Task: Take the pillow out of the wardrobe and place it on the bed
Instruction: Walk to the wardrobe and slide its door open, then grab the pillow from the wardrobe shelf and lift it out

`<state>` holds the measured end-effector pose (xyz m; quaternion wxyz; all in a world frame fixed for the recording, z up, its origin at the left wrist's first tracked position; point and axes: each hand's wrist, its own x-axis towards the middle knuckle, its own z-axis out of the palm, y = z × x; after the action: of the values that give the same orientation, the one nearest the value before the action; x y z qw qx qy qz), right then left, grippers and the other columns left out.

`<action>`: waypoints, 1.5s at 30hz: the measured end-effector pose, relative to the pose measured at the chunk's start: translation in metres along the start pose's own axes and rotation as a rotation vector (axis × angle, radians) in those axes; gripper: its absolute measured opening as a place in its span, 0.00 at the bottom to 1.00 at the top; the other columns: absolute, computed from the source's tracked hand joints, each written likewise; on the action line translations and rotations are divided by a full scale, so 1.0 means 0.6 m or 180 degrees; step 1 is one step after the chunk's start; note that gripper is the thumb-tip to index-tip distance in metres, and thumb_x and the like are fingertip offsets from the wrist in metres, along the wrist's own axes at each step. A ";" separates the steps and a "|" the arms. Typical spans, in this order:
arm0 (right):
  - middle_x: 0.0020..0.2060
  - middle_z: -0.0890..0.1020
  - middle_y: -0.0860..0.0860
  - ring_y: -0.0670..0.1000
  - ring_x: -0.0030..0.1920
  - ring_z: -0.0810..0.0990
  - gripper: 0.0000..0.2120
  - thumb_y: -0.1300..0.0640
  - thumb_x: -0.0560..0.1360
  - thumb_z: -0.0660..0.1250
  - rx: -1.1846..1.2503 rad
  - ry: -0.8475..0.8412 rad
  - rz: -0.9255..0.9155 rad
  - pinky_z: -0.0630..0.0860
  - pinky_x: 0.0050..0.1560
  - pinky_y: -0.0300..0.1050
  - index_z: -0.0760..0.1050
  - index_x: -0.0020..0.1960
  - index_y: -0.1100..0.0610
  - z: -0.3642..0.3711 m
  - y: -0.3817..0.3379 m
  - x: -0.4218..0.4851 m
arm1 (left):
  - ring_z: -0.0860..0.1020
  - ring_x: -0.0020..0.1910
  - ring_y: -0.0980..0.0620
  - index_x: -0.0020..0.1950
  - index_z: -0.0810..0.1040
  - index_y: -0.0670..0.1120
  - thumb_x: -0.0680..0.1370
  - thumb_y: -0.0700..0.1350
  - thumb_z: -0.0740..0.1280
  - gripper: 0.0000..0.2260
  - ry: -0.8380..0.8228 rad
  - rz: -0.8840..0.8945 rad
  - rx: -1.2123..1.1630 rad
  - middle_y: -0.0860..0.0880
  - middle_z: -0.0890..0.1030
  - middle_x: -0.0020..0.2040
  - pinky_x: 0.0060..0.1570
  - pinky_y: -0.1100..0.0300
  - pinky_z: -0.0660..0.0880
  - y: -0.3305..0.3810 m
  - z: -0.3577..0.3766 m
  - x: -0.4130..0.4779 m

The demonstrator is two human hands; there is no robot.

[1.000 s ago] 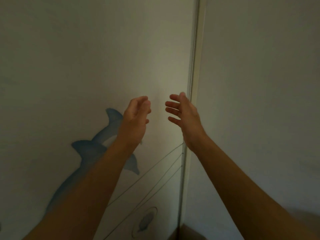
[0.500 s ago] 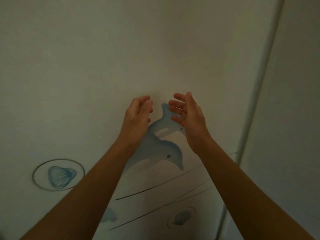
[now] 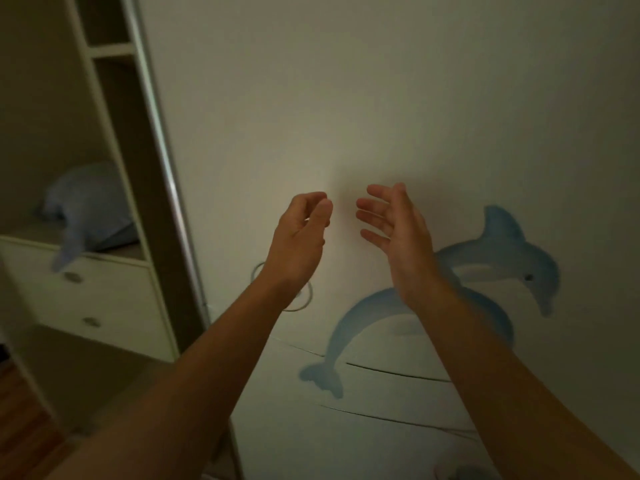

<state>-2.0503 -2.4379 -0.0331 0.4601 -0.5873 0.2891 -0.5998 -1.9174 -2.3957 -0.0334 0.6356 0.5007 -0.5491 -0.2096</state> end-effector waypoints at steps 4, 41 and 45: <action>0.57 0.82 0.51 0.50 0.58 0.80 0.22 0.41 0.82 0.49 0.0153 -0.0402 -0.0007 0.76 0.63 0.55 0.74 0.63 0.51 0.084 0.010 -0.004 | 0.77 0.55 0.57 0.65 0.71 0.51 0.81 0.54 0.57 0.14 0.0329 0.0030 0.0279 0.54 0.78 0.58 0.57 0.53 0.77 -0.002 -0.081 -0.011; 0.58 0.80 0.49 0.47 0.59 0.79 0.23 0.35 0.77 0.49 0.0569 -0.1912 -0.0058 0.75 0.59 0.47 0.72 0.61 0.44 0.720 0.117 -0.015 | 0.78 0.54 0.52 0.56 0.75 0.52 0.81 0.51 0.58 0.09 0.1776 -0.0002 0.0676 0.49 0.79 0.55 0.56 0.47 0.76 -0.127 -0.684 0.014; 0.60 0.80 0.50 0.48 0.60 0.79 0.22 0.37 0.79 0.48 0.0673 -0.1846 -0.0052 0.75 0.62 0.52 0.73 0.62 0.45 0.763 0.153 0.059 | 0.79 0.52 0.55 0.56 0.75 0.53 0.80 0.52 0.59 0.09 0.1845 0.0040 0.0701 0.52 0.80 0.53 0.52 0.52 0.77 -0.161 -0.700 0.089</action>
<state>-1.5821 -2.4184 -0.0336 0.5771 -0.6852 0.0770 -0.4377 -1.4921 -2.3084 -0.0475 0.7089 0.6021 -0.3674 0.0066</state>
